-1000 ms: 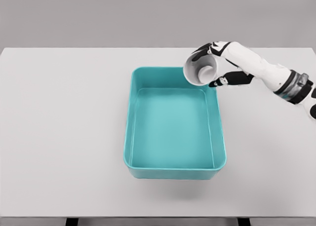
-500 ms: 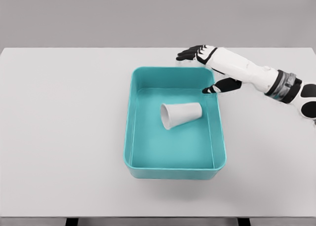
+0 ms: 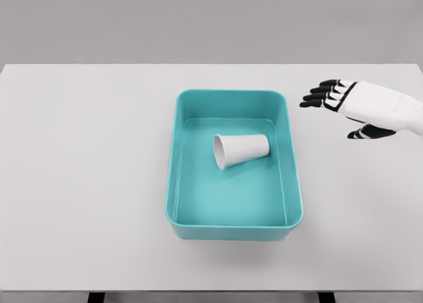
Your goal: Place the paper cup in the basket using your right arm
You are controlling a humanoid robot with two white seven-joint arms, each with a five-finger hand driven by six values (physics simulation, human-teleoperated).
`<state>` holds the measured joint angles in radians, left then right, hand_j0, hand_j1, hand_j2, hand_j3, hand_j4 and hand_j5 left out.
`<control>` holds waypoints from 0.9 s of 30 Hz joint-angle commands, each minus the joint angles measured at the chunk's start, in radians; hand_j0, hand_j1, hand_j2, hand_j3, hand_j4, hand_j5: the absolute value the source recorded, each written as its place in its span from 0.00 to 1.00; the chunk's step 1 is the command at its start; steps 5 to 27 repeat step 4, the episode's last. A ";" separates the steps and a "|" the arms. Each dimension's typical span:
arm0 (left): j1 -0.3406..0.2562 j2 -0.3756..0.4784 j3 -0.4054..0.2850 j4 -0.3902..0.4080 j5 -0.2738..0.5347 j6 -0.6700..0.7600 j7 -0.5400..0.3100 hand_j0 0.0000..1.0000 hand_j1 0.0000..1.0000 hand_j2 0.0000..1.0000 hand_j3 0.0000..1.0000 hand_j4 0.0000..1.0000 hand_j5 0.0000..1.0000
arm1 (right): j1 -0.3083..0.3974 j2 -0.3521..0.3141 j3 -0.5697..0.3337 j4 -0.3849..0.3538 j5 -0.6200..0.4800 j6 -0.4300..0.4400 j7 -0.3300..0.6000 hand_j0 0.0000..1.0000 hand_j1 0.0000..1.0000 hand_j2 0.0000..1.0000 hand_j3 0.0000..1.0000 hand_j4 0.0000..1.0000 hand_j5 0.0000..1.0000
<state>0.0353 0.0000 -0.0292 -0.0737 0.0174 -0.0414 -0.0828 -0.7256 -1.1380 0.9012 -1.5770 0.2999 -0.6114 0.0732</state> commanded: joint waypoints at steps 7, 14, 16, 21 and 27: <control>0.003 0.000 0.002 0.003 0.003 0.000 -0.002 1.00 1.00 1.00 1.00 1.00 1.00 | 0.000 -0.008 -0.001 -0.008 0.019 0.000 0.000 1.00 1.00 1.00 1.00 1.00 1.00; 0.003 0.000 0.002 0.003 0.003 0.000 -0.002 1.00 1.00 1.00 1.00 1.00 1.00 | 0.000 -0.008 -0.001 -0.008 0.019 0.000 0.000 1.00 1.00 1.00 1.00 1.00 1.00; 0.003 0.000 0.002 0.003 0.003 0.000 -0.002 1.00 1.00 1.00 1.00 1.00 1.00 | 0.000 -0.008 -0.001 -0.008 0.019 0.000 0.000 1.00 1.00 1.00 1.00 1.00 1.00; 0.003 0.000 0.002 0.003 0.003 0.000 -0.002 1.00 1.00 1.00 1.00 1.00 1.00 | 0.000 -0.008 -0.001 -0.008 0.019 0.000 0.000 1.00 1.00 1.00 1.00 1.00 1.00; 0.003 0.000 0.002 0.003 0.003 0.000 -0.002 1.00 1.00 1.00 1.00 1.00 1.00 | 0.000 -0.008 -0.001 -0.008 0.019 0.000 0.000 1.00 1.00 1.00 1.00 1.00 1.00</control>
